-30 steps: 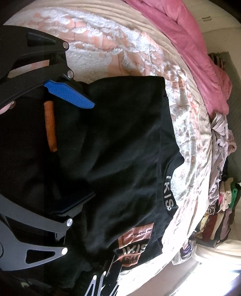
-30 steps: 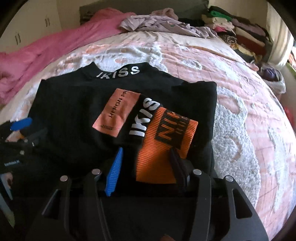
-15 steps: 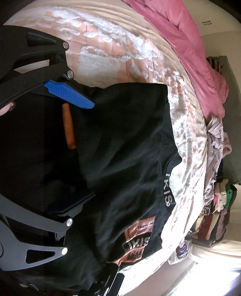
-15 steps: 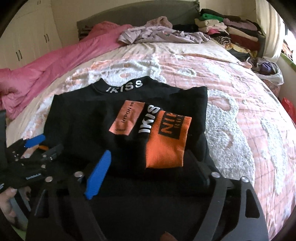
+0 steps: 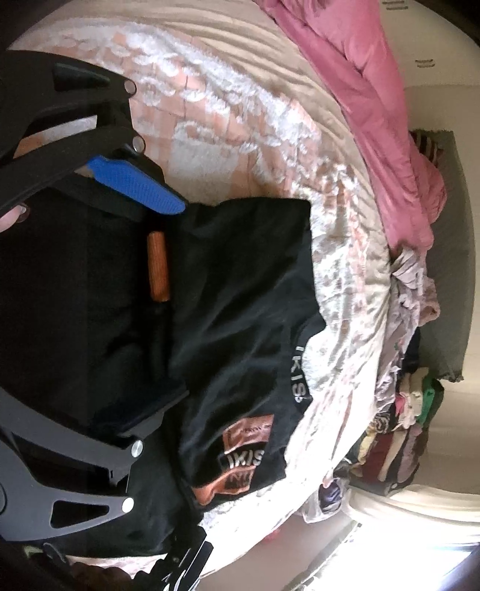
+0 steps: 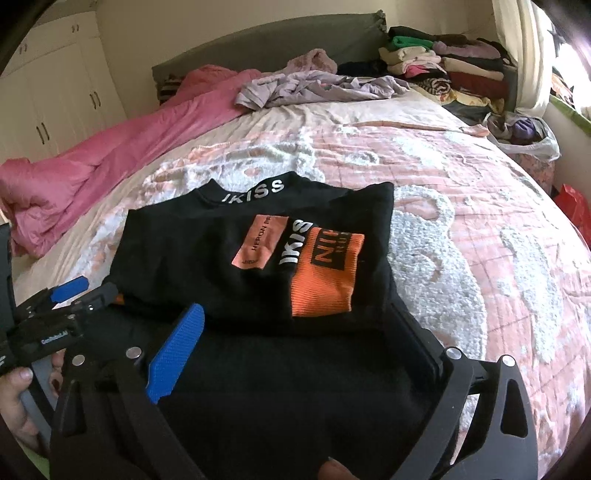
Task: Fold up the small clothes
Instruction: 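Release the cuffs and pull the right tool back from the sweatshirt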
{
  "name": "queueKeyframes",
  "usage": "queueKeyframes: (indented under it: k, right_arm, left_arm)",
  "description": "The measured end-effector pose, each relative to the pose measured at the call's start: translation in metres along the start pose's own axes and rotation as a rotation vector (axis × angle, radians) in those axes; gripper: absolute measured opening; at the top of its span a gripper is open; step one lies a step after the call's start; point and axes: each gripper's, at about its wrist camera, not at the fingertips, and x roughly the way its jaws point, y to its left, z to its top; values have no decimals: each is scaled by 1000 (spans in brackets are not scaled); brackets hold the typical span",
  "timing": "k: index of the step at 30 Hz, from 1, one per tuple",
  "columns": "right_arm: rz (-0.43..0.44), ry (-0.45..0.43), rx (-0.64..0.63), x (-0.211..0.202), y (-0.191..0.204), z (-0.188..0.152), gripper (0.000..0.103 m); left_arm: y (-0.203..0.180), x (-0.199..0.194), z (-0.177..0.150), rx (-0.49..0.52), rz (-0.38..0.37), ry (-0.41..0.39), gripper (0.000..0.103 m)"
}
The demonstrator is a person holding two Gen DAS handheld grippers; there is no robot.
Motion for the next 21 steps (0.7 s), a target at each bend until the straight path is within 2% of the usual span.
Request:
queueKeyframes:
  k: [4,21]
  right_arm:
    - [7,-22,7,-14,-2,0,97]
    - [13,-104,8,-73,-7,-9,99]
  left_arm:
    - [2,-12,-1,-8,-3,-3,93]
    - [22,-59,-12,-31,16,-60,94]
